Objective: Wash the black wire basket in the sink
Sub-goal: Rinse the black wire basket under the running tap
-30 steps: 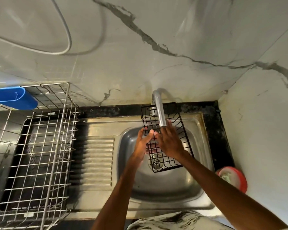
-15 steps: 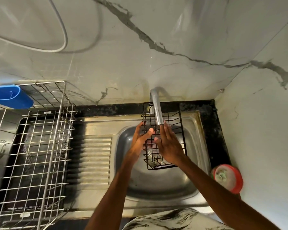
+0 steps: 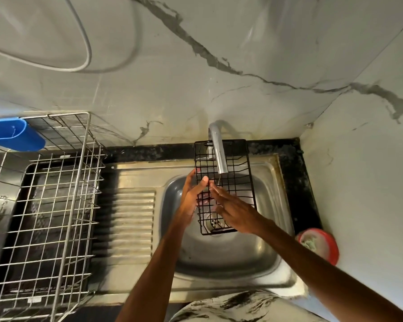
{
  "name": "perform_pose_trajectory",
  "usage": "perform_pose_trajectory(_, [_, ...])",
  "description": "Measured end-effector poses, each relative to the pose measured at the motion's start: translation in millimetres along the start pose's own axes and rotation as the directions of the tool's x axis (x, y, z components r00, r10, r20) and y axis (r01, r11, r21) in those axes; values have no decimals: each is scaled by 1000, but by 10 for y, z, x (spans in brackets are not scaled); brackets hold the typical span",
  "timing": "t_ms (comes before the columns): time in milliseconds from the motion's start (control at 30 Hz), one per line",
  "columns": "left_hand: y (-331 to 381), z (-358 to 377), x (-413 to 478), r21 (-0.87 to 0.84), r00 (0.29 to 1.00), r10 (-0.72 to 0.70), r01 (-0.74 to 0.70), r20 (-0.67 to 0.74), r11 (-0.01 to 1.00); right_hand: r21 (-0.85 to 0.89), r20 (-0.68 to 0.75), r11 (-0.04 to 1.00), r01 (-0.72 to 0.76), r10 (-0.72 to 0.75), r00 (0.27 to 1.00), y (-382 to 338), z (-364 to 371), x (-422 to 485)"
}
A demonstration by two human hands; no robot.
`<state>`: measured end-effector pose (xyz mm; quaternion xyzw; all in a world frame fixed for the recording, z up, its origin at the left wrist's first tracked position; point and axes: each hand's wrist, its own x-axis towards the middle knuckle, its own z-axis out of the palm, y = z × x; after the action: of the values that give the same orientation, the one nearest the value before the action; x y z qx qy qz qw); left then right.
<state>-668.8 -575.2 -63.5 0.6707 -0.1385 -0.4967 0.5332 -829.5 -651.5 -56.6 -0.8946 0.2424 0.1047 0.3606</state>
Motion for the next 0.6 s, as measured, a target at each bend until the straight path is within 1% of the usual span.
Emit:
perform_pose_trajectory(33, [-42,-10,13,-4,1000,-9,9,-1,1000,149,-70,989,-18,28,997,-26,-37,23])
perform_pose_trajectory(67, [-91,-25,38,-8,1000,-30,30,5,1000,334,-153,942,-25,80,985,-68,-74,51])
perform_pose_trajectory(100, [-107,-33,43,-12,999,-44,44,12,999,513,-229,858,-28,169,959,-126,-132,86])
perform_pose_trajectory(133, [-87,-31,22,-12,999,-43,43,15,999,680,-272,733,-23,281,920,-169,-203,141])
perform_pose_trajectory(167, [-61,-23,2,-20,999,-29,30,21,999,820,-258,573,-12,388,885,-167,-270,220])
perform_pose_trajectory(200, [-20,5,-31,-22,999,-14,15,34,1000,921,-189,388,-7,463,866,-158,-347,296])
perform_pose_trajectory(233, [50,50,-82,-27,999,10,-9,50,1000,978,-92,207,-14,494,864,-131,-398,382])
perform_pose_trajectory(267, [78,77,-91,-19,998,22,-21,54,1000,998,2,52,-31,483,876,-118,-428,449])
perform_pose_trajectory(300, [121,107,-106,-12,998,29,-28,59,1000,997,78,-44,-65,448,891,-120,-436,489])
perform_pose_trajectory(333, [147,129,-107,-9,998,33,-32,54,999,991,131,-80,-107,410,903,-118,-408,513])
perform_pose_trajectory(367, [150,130,-91,-10,998,39,-38,46,999,986,168,-75,-150,374,912,-115,-356,509])
perform_pose_trajectory(433, [149,93,-58,-16,999,41,-40,35,999,964,259,-27,-265,326,909,-118,-220,422])
perform_pose_trajectory(467, [138,57,-35,-22,998,57,-57,33,998,942,309,29,-335,317,897,-115,-157,368])
perform_pose_trajectory(533, [128,-6,-6,-17,994,102,-102,30,995,876,372,193,-443,316,873,-86,-60,268])
perform_pose_trajectory(567, [124,-20,-7,-17,992,118,-118,36,993,845,386,248,-473,329,862,-79,-59,236])
perform_pose_trajectory(600, [109,-36,-9,-18,992,122,-122,43,992,826,389,279,-490,348,853,-95,-101,224])
